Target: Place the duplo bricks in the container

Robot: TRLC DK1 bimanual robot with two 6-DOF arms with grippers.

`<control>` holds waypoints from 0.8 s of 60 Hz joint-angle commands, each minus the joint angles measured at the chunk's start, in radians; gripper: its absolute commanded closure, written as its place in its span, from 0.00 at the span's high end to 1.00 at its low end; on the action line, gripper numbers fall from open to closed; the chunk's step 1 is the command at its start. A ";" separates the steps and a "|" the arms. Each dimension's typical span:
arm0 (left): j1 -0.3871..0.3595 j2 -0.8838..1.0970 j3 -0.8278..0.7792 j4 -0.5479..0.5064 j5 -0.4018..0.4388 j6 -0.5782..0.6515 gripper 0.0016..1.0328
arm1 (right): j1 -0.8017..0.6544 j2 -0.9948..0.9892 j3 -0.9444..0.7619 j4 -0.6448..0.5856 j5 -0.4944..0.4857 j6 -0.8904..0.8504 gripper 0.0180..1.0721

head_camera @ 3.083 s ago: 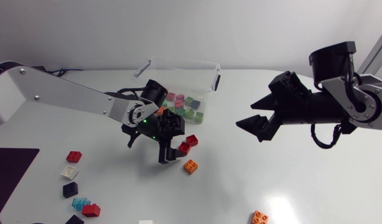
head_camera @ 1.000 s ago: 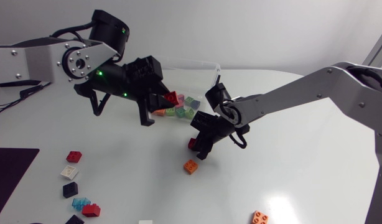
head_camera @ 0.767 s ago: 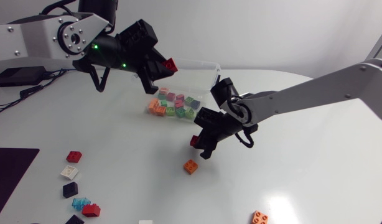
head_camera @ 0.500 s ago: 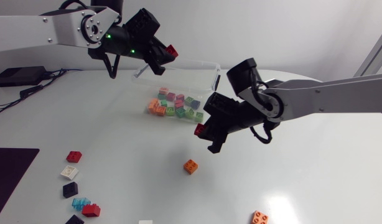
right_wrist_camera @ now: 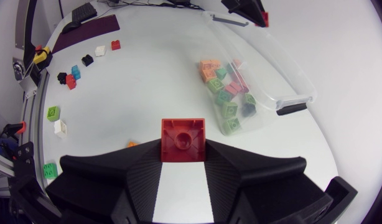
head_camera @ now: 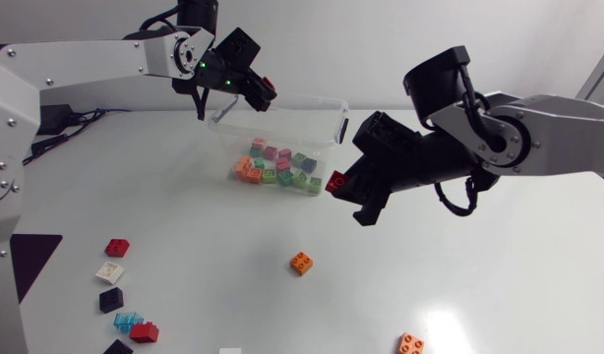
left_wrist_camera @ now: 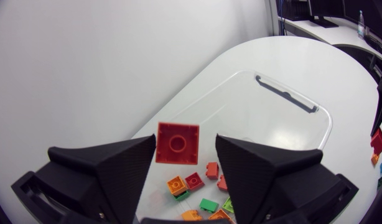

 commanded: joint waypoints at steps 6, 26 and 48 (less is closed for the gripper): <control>0.014 0.011 0.027 -0.038 -0.062 -0.023 0.97 | -0.015 0.005 0.089 -0.022 0.003 0.034 0.31; 0.016 -0.412 -0.413 0.014 -0.074 -0.006 0.97 | -0.058 0.174 0.307 0.001 0.001 0.086 0.31; -0.047 -0.670 -0.807 0.029 -0.037 0.107 0.97 | -0.074 0.443 0.571 0.066 0.003 0.172 0.31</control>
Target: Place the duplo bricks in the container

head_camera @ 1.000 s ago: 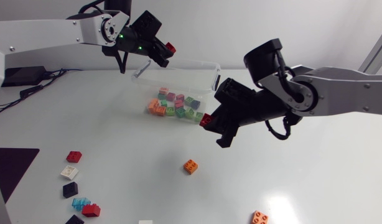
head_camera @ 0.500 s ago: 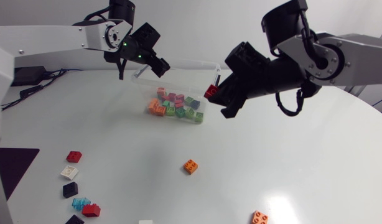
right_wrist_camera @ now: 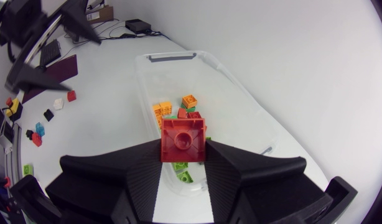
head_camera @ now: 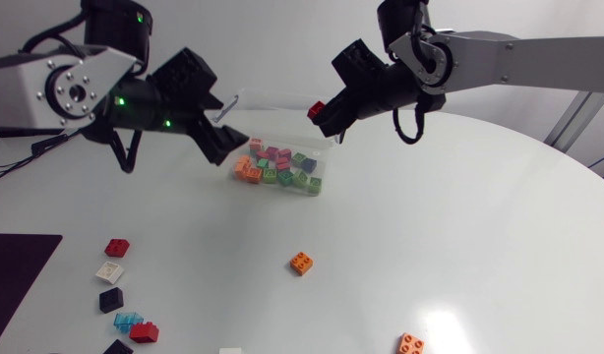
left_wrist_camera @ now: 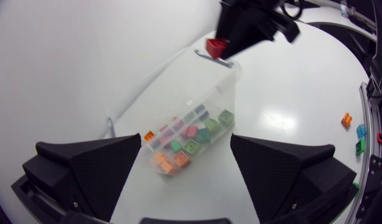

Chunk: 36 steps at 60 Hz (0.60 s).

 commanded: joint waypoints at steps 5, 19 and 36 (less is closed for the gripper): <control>-0.016 -0.053 -0.134 0.008 0.038 0.059 0.97 | -0.008 0.119 0.134 0.013 0.015 0.048 0.31; -0.079 -0.051 -0.257 0.050 0.059 0.134 0.96 | -0.019 0.257 0.282 0.005 0.061 0.060 0.52; -0.197 0.112 -0.226 0.054 0.081 0.287 0.96 | -0.063 0.036 0.063 -0.001 0.066 0.013 0.96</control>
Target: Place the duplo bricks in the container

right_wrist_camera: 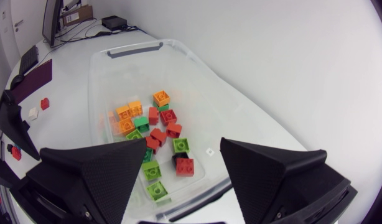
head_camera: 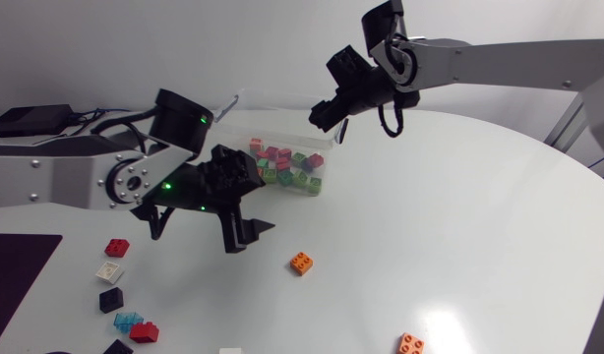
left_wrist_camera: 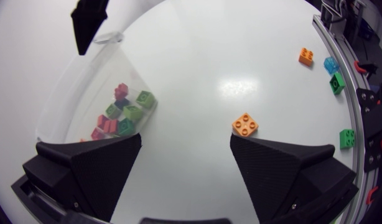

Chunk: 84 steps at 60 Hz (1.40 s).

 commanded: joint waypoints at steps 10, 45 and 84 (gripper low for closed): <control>-0.083 0.159 0.060 -0.066 0.019 0.203 0.96 | -0.066 -0.389 -0.391 0.010 -0.065 -0.098 0.96; -0.192 0.449 0.290 -0.316 -0.030 0.456 0.93 | 0.038 -0.859 -1.042 -0.226 -0.005 -0.226 0.96; -0.192 0.526 0.417 -0.417 -0.050 0.485 0.26 | 0.144 -0.838 -1.104 -0.455 0.211 -0.288 0.95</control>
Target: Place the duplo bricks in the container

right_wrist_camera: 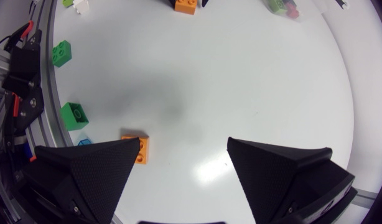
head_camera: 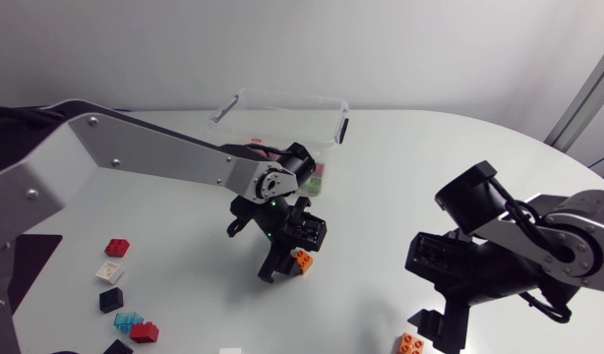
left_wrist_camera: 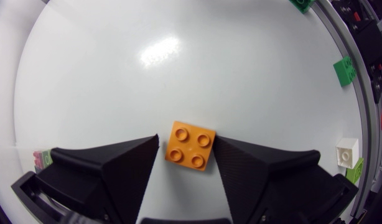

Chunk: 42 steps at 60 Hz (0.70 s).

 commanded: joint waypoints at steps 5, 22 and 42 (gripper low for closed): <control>0.003 -0.019 0.000 -0.020 -0.008 0.035 0.04 | 0.057 0.013 -0.058 -0.044 0.046 -0.023 0.95; 0.046 -0.140 0.005 -0.031 -0.008 -0.002 0.03 | 0.160 0.044 -0.087 -0.049 0.060 0.043 0.95; 0.159 -0.249 0.083 0.001 0.076 -0.169 0.03 | 0.192 0.164 -0.112 0.063 0.049 0.086 0.95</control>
